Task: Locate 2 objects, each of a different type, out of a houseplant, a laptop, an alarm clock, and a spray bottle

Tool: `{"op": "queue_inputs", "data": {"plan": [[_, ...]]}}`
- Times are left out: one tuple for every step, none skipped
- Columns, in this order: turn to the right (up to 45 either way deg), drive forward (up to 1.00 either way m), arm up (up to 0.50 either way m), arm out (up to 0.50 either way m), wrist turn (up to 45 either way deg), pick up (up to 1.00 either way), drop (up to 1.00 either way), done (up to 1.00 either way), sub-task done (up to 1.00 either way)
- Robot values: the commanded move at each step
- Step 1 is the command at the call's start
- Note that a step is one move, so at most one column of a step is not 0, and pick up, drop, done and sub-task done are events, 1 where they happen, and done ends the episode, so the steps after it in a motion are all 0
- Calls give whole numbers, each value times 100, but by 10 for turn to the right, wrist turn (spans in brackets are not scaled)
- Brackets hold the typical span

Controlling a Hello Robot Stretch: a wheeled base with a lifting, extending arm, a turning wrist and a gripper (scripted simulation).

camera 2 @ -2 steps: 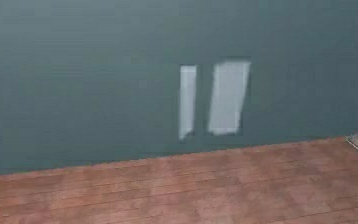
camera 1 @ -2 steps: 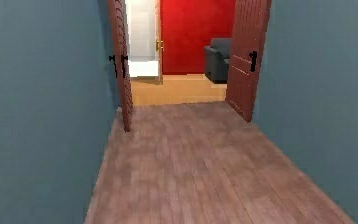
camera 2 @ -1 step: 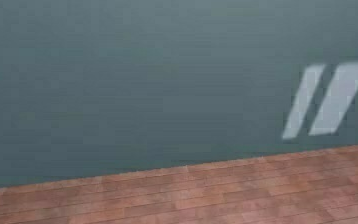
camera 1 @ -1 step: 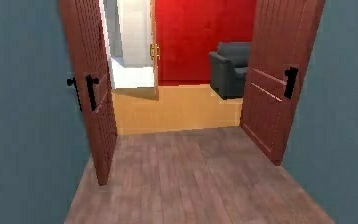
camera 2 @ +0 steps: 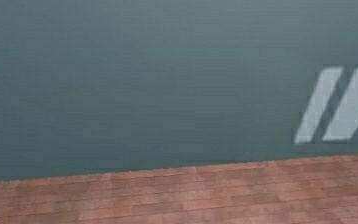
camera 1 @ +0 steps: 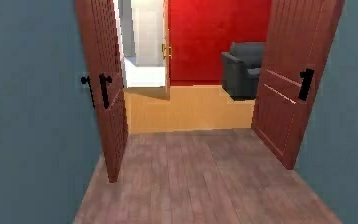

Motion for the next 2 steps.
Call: {"op": "queue_inputs", "data": {"plan": [[0,100,0,0,0,0,0,0,0],[-30,0,0,0,0,0,0,0,0]]}}
